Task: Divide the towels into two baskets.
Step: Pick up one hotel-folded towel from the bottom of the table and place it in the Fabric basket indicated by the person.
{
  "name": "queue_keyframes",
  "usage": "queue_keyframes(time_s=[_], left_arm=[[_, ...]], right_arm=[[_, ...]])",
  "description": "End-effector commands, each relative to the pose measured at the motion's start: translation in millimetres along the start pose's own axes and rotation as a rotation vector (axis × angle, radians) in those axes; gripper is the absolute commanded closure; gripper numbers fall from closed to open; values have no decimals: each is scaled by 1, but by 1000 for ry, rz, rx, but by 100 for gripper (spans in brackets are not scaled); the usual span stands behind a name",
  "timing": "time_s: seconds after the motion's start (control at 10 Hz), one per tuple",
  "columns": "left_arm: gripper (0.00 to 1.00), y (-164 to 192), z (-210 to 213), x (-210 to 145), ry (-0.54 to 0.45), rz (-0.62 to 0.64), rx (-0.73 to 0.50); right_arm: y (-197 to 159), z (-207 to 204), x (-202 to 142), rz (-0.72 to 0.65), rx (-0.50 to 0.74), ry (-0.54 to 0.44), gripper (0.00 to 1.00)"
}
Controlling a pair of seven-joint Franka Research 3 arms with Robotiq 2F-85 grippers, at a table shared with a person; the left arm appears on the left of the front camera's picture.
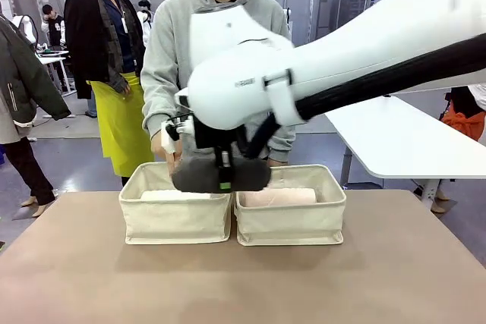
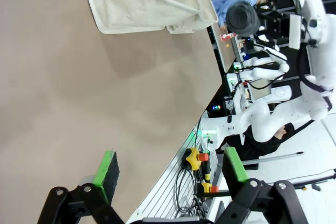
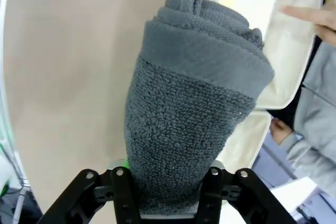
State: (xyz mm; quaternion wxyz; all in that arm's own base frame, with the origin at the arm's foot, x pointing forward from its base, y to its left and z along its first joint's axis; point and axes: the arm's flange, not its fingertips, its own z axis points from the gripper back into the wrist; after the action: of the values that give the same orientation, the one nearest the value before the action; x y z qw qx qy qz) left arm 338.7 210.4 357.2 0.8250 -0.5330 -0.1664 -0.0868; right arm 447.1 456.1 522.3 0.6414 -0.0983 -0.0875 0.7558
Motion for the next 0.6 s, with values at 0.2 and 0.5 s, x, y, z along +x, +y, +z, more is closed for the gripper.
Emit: queue_keyframes(time_s=[0.2,0.5], left_arm=[[0,-3,2,-1,-13,-3,-2],[0,-3,2,-1,-13,-3,-2]], right_arm=[[-63,-36,79,-62,-73,-8,58],[-80,-74,86,-67,-138,-58,58]])
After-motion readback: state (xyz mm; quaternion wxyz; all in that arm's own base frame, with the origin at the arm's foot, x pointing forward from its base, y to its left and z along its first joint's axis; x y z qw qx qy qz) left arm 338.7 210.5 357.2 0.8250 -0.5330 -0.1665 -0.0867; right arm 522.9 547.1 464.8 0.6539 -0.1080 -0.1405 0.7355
